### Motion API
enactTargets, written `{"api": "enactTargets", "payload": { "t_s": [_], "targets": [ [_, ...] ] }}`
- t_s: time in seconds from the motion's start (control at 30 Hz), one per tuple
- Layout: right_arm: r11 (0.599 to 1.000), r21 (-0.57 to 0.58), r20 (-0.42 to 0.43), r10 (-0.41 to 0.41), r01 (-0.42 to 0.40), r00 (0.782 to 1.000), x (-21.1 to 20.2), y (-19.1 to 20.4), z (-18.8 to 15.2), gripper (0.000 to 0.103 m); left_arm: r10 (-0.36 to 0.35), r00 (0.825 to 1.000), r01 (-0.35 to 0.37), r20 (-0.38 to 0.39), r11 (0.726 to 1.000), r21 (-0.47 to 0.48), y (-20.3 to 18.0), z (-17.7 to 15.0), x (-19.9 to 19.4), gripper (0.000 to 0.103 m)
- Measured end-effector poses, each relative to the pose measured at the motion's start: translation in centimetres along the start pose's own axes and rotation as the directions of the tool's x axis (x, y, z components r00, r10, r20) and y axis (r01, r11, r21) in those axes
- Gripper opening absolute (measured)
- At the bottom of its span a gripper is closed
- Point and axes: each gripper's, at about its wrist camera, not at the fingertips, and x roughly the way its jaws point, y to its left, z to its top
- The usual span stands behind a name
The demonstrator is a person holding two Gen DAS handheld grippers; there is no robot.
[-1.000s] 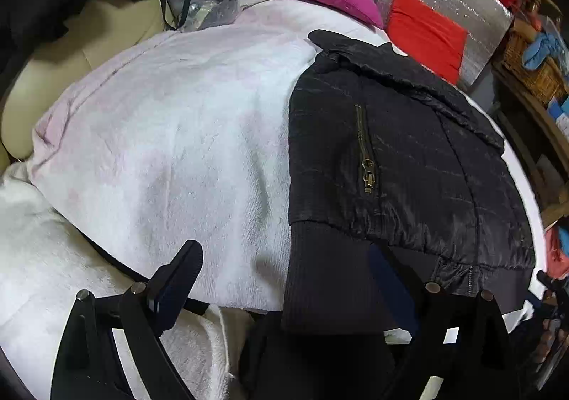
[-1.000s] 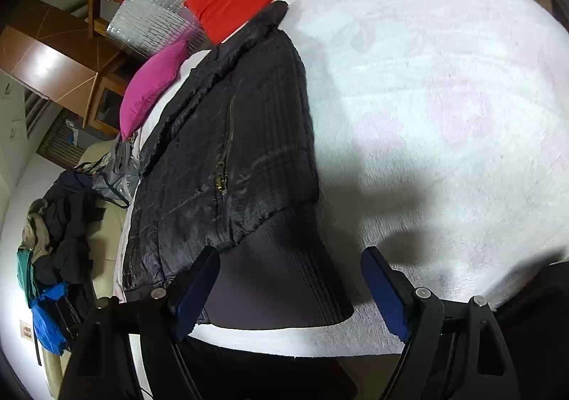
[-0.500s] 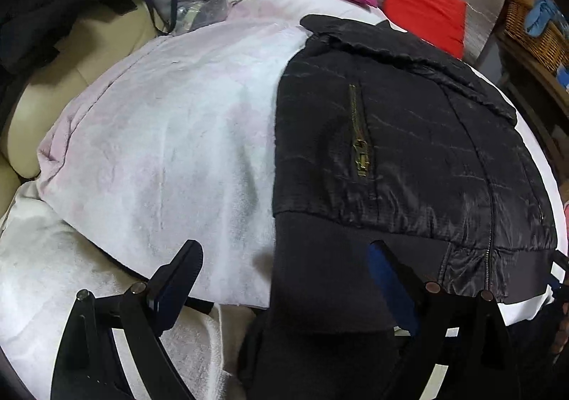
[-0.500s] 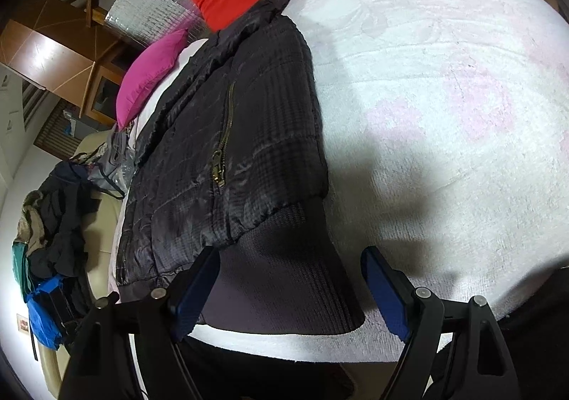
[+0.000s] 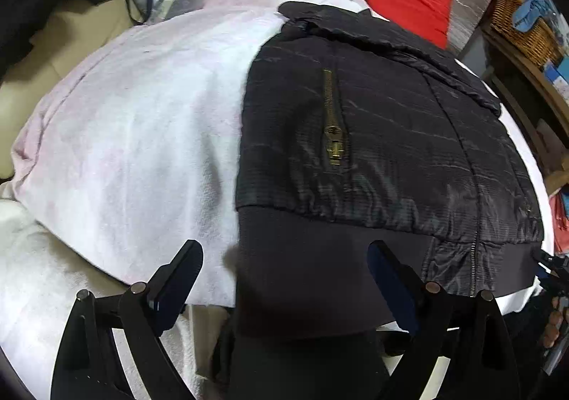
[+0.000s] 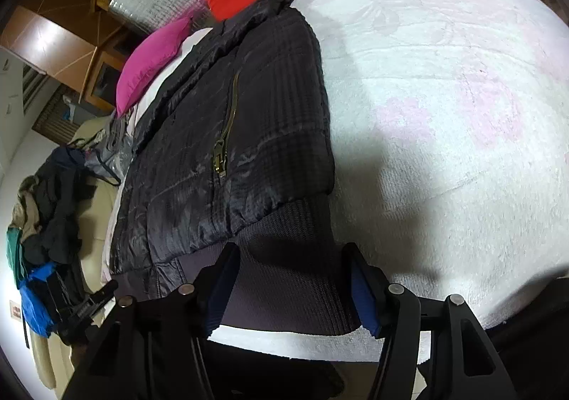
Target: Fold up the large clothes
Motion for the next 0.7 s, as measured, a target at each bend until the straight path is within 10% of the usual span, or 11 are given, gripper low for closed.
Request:
{"api": "enactTargets", "payload": {
  "t_s": [0.3, 0.6, 0.7],
  "targets": [
    [0.999, -0.020, -0.036, 0.038, -0.039, 0.999, -0.8, 0.1, 0.6, 0.011, -0.030, 0.998, 0.029, -0.055, 1.000, -0.010, 0.2, 0.6, 1.4, 0.031],
    [0.999, 0.013, -0.046, 0.045, -0.044, 0.998, 0.0, -0.5, 0.4, 0.019, -0.076, 0.995, 0.072, -0.059, 0.996, -0.057, 1.3, 0.7, 1.7, 0.049],
    [0.999, 0.009, -0.058, 0.048, -0.048, 0.997, 0.1, -0.6, 0.5, 0.015, -0.074, 0.995, 0.071, -0.067, 0.997, -0.038, 0.9, 0.7, 1.9, 0.028]
  ]
}}
